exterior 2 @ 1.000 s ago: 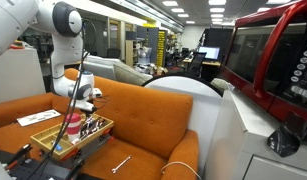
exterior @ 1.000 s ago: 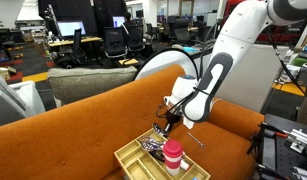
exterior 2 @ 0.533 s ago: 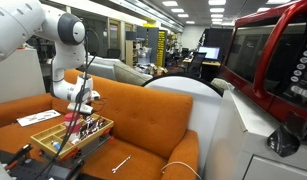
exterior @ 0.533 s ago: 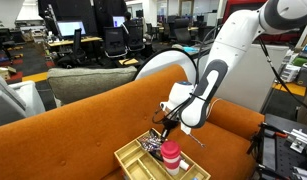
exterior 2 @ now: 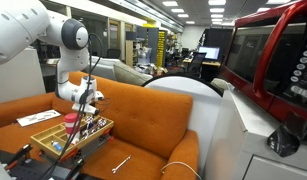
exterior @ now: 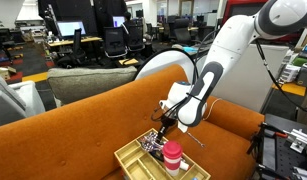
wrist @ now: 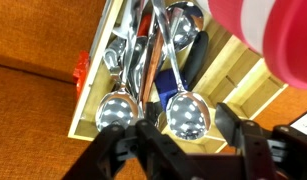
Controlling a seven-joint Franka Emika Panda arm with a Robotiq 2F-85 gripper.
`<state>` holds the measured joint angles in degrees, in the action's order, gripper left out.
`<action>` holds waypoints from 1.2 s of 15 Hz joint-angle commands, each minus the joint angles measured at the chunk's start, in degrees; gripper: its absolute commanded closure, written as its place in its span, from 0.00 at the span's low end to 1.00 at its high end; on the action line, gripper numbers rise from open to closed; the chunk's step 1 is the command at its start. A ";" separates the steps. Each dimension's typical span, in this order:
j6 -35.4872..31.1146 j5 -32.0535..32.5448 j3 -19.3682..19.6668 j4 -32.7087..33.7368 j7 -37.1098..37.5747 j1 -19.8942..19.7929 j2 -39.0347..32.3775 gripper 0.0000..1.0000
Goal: Put the spoon and wrench on the couch in the wooden rack
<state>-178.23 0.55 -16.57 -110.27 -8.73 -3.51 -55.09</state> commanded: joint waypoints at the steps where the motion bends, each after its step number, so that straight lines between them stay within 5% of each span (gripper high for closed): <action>1: -3.70 0.79 0.80 -1.11 0.46 -0.51 0.53 0.05; 6: -9.47 -1.74 10.98 -1.80 6.67 4.31 0.05 0.00; 12: -8.86 -6.16 21.29 -1.48 13.15 8.10 -5.42 0.00; 18: -8.25 -6.98 23.22 -1.75 14.44 8.15 -8.91 0.00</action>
<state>-186.60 -6.51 6.69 -112.26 5.73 4.75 -63.91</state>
